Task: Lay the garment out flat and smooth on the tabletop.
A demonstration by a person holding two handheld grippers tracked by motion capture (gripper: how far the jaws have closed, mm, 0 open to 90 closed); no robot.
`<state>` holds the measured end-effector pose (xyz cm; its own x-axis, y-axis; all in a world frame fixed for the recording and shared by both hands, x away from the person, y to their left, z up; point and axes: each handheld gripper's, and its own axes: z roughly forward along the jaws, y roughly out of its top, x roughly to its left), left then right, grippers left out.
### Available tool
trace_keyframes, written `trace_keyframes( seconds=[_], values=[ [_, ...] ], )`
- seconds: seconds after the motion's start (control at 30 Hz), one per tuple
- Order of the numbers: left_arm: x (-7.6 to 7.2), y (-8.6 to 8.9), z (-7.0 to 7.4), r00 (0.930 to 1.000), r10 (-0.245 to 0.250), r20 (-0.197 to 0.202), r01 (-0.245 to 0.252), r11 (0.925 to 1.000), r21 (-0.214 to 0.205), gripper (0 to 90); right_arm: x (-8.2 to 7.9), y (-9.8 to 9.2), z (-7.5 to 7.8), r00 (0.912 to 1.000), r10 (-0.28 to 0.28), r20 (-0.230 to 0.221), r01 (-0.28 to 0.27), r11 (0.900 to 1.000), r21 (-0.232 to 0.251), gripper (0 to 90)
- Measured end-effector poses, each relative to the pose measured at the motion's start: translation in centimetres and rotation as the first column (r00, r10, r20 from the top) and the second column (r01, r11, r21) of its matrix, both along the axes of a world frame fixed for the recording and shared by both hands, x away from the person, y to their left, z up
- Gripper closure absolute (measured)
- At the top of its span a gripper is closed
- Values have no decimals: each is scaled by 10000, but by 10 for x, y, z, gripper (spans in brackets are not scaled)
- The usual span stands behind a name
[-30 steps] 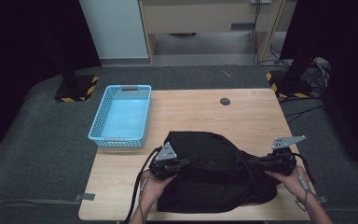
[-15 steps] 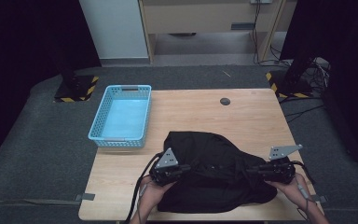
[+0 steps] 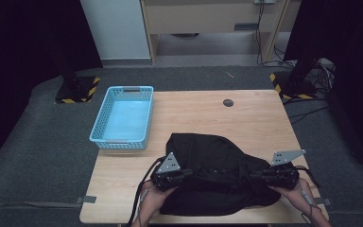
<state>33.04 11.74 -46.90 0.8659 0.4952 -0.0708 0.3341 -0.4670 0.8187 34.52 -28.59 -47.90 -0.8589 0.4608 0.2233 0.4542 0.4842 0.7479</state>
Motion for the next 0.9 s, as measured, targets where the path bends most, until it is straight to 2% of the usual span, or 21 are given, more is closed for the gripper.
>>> trace_keyframes(
  seconds=[0.07, 0.13, 0.17, 0.2, 0.23, 0.27, 0.3, 0.33, 0.37, 0.4, 0.43, 0.47, 0.5, 0.53, 0.6, 0.7, 0.8, 0.83, 0.9],
  values=[
    [7, 0, -1, 9998, 196, -20, -196, 9997, -150, 866, 4, 0, 1, 10000, 28, -53, -28, 10000, -14, 849],
    [27, -4, -1, 9977, 667, 96, -667, 9978, -25, 868, 14, -1, 3, 10000, -39, -73, 39, 10000, -83, 852],
    [41, -6, 4, 9939, 1077, 250, -1074, 9941, -127, 870, 27, -2, 7, 9997, -207, -94, 207, 9998, -41, 857],
    [56, -8, 11, 9894, 1400, 384, -1388, 9898, -317, 871, 44, -2, 14, 9989, -437, 172, 439, 9990, -70, 859],
    [81, -12, 24, 9806, 1825, 719, -1796, 9827, -440, 870, 63, -2, 24, 9964, -688, 501, 697, 9974, -157, 859],
    [101, -16, 38, 9718, 2112, 1053, -2088, 9774, -328, 869, 95, -1, 43, 9865, -1260, 1043, 1315, 9902, -472, 858],
    [126, -22, 58, 9585, 2419, 1511, -2423, 9701, -165, 863, 121, -1, 60, 9707, -1853, 1531, 1981, 9775, -726, 846],
    [146, -27, 75, 9431, 2790, 1807, -2800, 9598, -206, 849, 150, -5, 85, 9346, -2883, 2086, 3037, 9517, -454, 784],
    [159, -29, 88, 9312, 3144, 1844, -3087, 9493, -595, 785, 169, -10, 105, 8931, -3884, 2269, 3889, 9202, 444, 665],
    [167, -31, 96, 9291, 3303, 1662, -3143, 9423, -1153, 671, 182, -13, 118, 8685, -4490, 2100, 4326, 8934, 1214, 599],
    [172, -33, 99, 9323, 3281, 1522, -3106, 9419, -1278, 567, 189, -11, 125, 8626, -4608, 2088, 4439, 8874, 1246, 558],
    [173, -36, 98, 9346, 3212, 1526, -3039, 9443, -1259, 530, 191, -8, 127, 8667, -4389, 2370, 4351, 8976, 712, 537],
    [173, -38, 95, 9372, 3153, 1490, -2980, 9460, -1274, 486, 191, -4, 124, 8755, -4157, 2464, 4208, 9065, 343, 519],
    [172, -41, 91, 9412, 3083, 1384, -2938, 9488, -1158, 417, 190, -1, 118, 8877, -3925, 2406, 4018, 9156, 112, 493],
    [164, -44, 80, 9527, 2730, 1335, -2605, 9599, -1038, 394, 183, 2, 103, 9078, -3474, 2349, 3653, 9302, -362, 469],
    [149, -47, 62, 9632, 2455, 1099, -2359, 9673, -929, 371, 164, 5, 77, 9333, -2885, 2136, 3171, 9416, -1137, 443],
    [130, -52, 43, 9724, 2139, 934, -2093, 9762, -566, 329, 142, 9, 56, 9561, -2236, 1896, 2580, 9488, -1820, 411],
    [124, -54, 37, 9749, 2018, 937, -1981, 9791, -472, 325, 135, 11, 50, 9617, -2042, 1831, 2396, 9503, -1989, 405],
    [115, -56, 28, 9780, 1879, 909, -1863, 9821, -259, 307, 122, 14, 41, 9676, -1703, 1866, 2110, 9508, -2267, 387]
  ],
)
